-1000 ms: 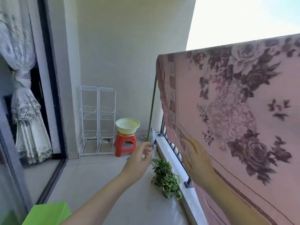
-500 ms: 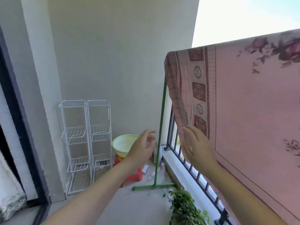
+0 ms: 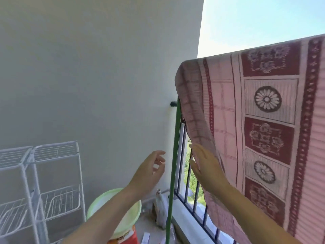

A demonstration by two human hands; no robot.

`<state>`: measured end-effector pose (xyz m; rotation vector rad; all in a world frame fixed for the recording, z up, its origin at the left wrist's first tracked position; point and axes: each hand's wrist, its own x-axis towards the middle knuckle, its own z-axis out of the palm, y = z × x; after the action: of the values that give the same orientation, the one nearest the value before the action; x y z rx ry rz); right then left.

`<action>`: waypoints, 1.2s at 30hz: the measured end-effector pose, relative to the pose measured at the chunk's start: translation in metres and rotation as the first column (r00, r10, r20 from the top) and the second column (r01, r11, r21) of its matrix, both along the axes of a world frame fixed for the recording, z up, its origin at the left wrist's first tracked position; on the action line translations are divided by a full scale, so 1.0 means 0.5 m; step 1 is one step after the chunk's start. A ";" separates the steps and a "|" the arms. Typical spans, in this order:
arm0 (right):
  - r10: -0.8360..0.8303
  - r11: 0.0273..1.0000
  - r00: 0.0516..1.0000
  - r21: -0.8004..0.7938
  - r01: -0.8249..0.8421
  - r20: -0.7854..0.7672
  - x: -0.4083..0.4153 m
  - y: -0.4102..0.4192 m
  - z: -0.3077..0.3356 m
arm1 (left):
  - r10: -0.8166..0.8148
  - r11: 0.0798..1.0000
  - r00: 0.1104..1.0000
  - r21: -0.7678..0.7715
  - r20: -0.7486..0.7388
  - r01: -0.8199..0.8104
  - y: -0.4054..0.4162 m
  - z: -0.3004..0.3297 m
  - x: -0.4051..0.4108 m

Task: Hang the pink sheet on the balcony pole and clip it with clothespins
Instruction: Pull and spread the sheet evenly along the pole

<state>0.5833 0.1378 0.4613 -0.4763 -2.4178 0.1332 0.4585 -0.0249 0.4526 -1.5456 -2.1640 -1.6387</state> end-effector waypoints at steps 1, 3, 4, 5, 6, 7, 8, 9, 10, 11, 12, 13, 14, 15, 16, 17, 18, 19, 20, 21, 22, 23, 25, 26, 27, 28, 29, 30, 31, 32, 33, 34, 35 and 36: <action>-0.001 1.000 1.000 0.001 0.001 -0.006 -0.050 0.022 0.009 | -0.012 1.000 1.000 0.004 -0.007 0.012 0.025 0.004 -0.051; -0.013 1.000 1.000 -0.004 0.013 -0.026 -0.144 0.066 0.021 | -0.049 0.999 0.999 0.007 -0.014 0.049 0.085 0.009 -0.153; -0.030 1.000 0.998 -0.004 0.030 -0.047 -0.186 0.087 0.027 | -0.077 0.997 0.997 0.013 -0.020 0.078 0.120 0.014 -0.201; -0.055 0.998 0.995 -0.002 0.055 -0.078 -0.225 0.110 0.032 | -0.116 0.993 0.993 0.021 -0.025 0.116 0.159 0.023 -0.247; -0.086 0.996 0.989 -0.005 0.086 -0.120 -0.260 0.131 0.039 | -0.162 0.986 0.986 0.028 -0.023 0.163 0.198 0.033 -0.289; -0.119 0.993 0.978 -0.016 0.118 -0.172 -0.294 0.150 0.048 | -0.214 0.976 0.977 0.039 -0.007 0.215 0.239 0.042 -0.328; -0.153 0.988 0.961 -0.030 0.150 -0.229 -0.326 0.168 0.060 | -0.269 0.962 0.963 0.058 0.026 0.268 0.281 0.054 -0.364; -0.189 0.982 0.939 -0.057 0.180 -0.287 -0.357 0.182 0.072 | -0.320 0.946 0.945 0.078 0.071 0.315 0.322 0.065 -0.398; -0.230 0.973 0.912 -0.093 0.211 -0.341 -0.387 0.193 0.087 | -0.363 0.930 0.925 0.104 0.108 0.353 0.363 0.082 -0.428; -0.272 0.962 0.881 -0.131 0.239 -0.386 -0.417 0.203 0.103 | -0.405 0.912 0.904 0.130 0.140 0.389 0.406 0.104 -0.457; -0.315 0.948 0.855 -0.171 0.267 -0.412 -0.447 0.213 0.120 | -0.448 0.891 0.877 0.161 0.175 0.424 0.447 0.129 -0.481; -0.361 0.931 0.831 -0.209 0.298 -0.424 -0.475 0.222 0.139 | -0.498 0.866 0.838 0.188 0.223 0.464 0.483 0.155 -0.500; -0.404 0.914 0.806 -0.239 0.329 -0.432 -0.501 0.231 0.158 | -0.558 0.830 0.779 0.218 0.287 0.514 0.518 0.179 -0.513; -0.437 0.898 0.782 -0.261 0.354 -0.445 -0.523 0.244 0.174 | -0.615 0.788 0.706 0.248 0.353 0.563 0.553 0.201 -0.520; -0.466 0.884 0.755 -0.272 0.380 -0.461 -0.541 0.256 0.188 | -0.653 0.755 0.644 0.267 0.400 0.599 0.584 0.219 -0.523; -0.492 0.871 0.727 -0.273 0.409 -0.480 -0.556 0.270 0.198 | -0.679 0.727 0.594 0.281 0.431 0.627 0.612 0.235 -0.524; -0.509 0.860 0.699 -0.260 0.440 -0.501 -0.568 0.284 0.207 | -0.713 0.687 0.530 0.308 0.460 0.658 0.634 0.250 -0.526; -0.518 0.852 0.676 -0.247 0.461 -0.524 -0.577 0.295 0.214 | -0.745 0.641 0.447 0.346 0.495 0.685 0.649 0.263 -0.528; -0.516 0.852 0.662 -0.251 0.459 -0.543 -0.582 0.302 0.221 | -0.770 0.592 0.356 0.384 0.530 0.708 0.660 0.273 -0.528; -0.506 0.860 0.653 -0.270 0.433 -0.563 -0.584 0.304 0.226 | -0.792 0.542 0.278 0.418 0.543 0.729 0.670 0.279 -0.528; -0.490 0.871 0.649 -0.294 0.394 -0.582 -0.583 0.303 0.230 | -0.816 0.494 0.231 0.432 0.530 0.754 0.678 0.282 -0.529; -0.474 0.881 0.649 -0.315 0.353 -0.595 -0.580 0.299 0.232 | -0.840 0.449 0.201 0.437 0.504 0.779 0.682 0.282 -0.531; -0.451 0.891 0.665 -0.336 0.304 -0.596 -0.569 0.292 0.236 | -0.882 0.347 0.118 0.460 0.456 0.817 0.698 0.277 -0.541; -0.445 0.894 0.675 -0.336 0.296 -0.588 -0.565 0.290 0.239 | -0.894 0.299 0.071 0.470 0.443 0.830 0.706 0.277 -0.549; -0.447 0.893 0.684 -0.330 0.306 -0.576 -0.559 0.289 0.241 | -0.899 0.260 0.029 0.479 0.438 0.839 0.713 0.277 -0.557; -0.459 0.888 0.688 -0.315 0.335 -0.563 -0.553 0.287 0.243 | -0.903 0.230 0.000 0.484 0.429 0.845 0.717 0.277 -0.563; -0.477 0.879 0.686 -0.282 0.385 -0.550 -0.547 0.286 0.245 | -0.906 0.221 -0.003 0.480 0.423 0.849 0.721 0.275 -0.567; -0.500 0.862 0.681 -0.235 0.448 -0.535 -0.541 0.281 0.248 | -0.908 0.231 0.017 0.467 0.418 0.853 0.722 0.271 -0.569; -0.519 0.844 0.679 -0.184 0.504 -0.519 -0.535 0.273 0.252 | -0.905 0.256 0.044 0.461 0.422 0.850 0.719 0.266 -0.571; -0.538 0.824 0.682 -0.137 0.550 -0.495 -0.530 0.261 0.256 | -0.903 0.292 0.083 0.460 0.421 0.838 0.715 0.263 -0.576; -0.558 0.804 0.692 -0.092 0.587 -0.458 -0.527 0.245 0.260 | -0.898 0.340 0.135 0.465 0.419 0.817 0.710 0.263 -0.584; -0.572 0.790 0.708 -0.047 0.611 -0.415 -0.526 0.225 0.264 | -0.889 0.389 0.195 0.461 0.414 0.798 0.705 0.264 -0.595; -0.577 0.785 0.721 -0.016 0.620 -0.383 -0.528 0.203 0.266 | -0.880 0.426 0.245 0.448 0.407 0.786 0.701 0.266 -0.609; -0.572 0.786 0.729 0.003 0.618 -0.376 -0.535 0.180 0.268 | -0.874 0.450 0.286 0.432 0.394 0.781 0.696 0.269 -0.624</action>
<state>0.3158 0.2279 0.5954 -1.0518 -1.7950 -0.2053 0.1464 0.3229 0.5869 -2.6739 -1.1549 -2.7934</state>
